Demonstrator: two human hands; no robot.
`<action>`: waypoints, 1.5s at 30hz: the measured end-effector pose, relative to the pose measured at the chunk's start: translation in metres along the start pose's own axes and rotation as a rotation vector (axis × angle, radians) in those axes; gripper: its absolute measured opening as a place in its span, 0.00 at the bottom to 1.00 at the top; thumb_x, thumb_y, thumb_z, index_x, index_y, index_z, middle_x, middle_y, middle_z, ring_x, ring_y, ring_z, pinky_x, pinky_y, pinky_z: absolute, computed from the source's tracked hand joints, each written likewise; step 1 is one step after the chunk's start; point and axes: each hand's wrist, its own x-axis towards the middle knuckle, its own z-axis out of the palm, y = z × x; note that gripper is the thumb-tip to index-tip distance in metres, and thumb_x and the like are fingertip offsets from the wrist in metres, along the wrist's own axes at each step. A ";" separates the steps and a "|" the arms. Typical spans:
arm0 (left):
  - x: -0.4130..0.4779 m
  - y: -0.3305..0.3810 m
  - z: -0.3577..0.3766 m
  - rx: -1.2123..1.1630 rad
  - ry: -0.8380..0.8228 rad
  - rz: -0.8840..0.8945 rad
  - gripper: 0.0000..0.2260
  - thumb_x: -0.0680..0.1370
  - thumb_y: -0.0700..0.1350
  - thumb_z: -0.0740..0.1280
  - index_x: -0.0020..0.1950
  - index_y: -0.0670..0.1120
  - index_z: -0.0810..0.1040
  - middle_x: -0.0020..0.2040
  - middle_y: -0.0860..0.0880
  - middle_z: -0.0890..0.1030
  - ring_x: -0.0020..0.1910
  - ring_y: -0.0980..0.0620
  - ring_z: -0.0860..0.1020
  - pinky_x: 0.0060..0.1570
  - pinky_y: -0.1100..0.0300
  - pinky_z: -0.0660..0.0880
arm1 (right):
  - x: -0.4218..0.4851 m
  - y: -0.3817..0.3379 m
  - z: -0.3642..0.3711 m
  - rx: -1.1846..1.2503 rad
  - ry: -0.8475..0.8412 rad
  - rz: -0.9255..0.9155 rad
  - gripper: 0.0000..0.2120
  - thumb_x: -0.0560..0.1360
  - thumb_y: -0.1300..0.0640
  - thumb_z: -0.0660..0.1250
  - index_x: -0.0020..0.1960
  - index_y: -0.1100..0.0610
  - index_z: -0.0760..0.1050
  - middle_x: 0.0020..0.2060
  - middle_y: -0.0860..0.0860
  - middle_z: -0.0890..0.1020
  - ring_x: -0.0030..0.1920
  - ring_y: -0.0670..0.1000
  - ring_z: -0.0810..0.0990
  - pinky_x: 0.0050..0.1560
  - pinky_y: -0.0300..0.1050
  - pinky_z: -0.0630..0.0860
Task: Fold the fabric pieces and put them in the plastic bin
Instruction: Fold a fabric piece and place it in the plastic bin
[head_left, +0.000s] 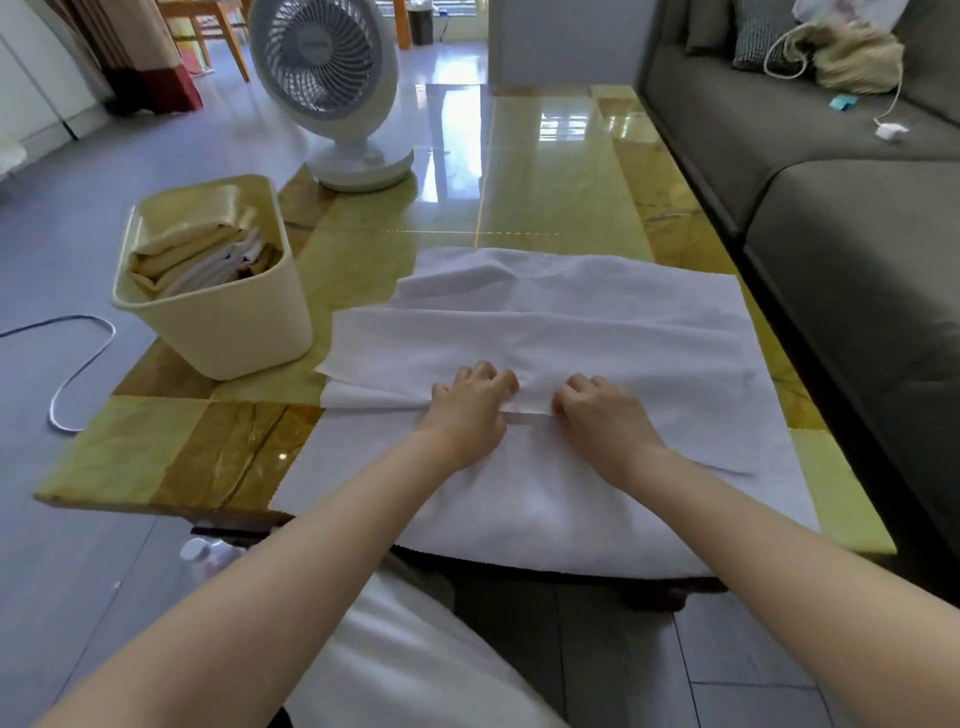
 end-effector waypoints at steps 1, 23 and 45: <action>0.000 0.000 -0.001 -0.003 0.003 0.006 0.18 0.76 0.41 0.61 0.65 0.50 0.68 0.64 0.47 0.67 0.65 0.45 0.66 0.58 0.49 0.65 | 0.000 -0.001 -0.004 0.058 0.023 0.046 0.05 0.69 0.66 0.69 0.44 0.61 0.77 0.38 0.57 0.80 0.38 0.60 0.80 0.35 0.47 0.71; -0.104 0.038 -0.032 -0.166 -0.384 0.126 0.15 0.80 0.44 0.58 0.33 0.48 0.64 0.33 0.52 0.68 0.38 0.49 0.69 0.42 0.58 0.64 | -0.124 0.018 -0.045 0.104 -0.161 0.138 0.13 0.78 0.53 0.54 0.54 0.54 0.76 0.46 0.50 0.82 0.46 0.54 0.78 0.40 0.42 0.66; 0.008 -0.034 -0.075 0.227 0.037 -0.175 0.11 0.81 0.43 0.56 0.56 0.50 0.75 0.59 0.47 0.77 0.60 0.45 0.73 0.52 0.57 0.64 | 0.050 0.061 -0.054 -0.093 0.049 0.215 0.10 0.79 0.61 0.59 0.56 0.55 0.77 0.53 0.55 0.80 0.54 0.57 0.76 0.50 0.47 0.71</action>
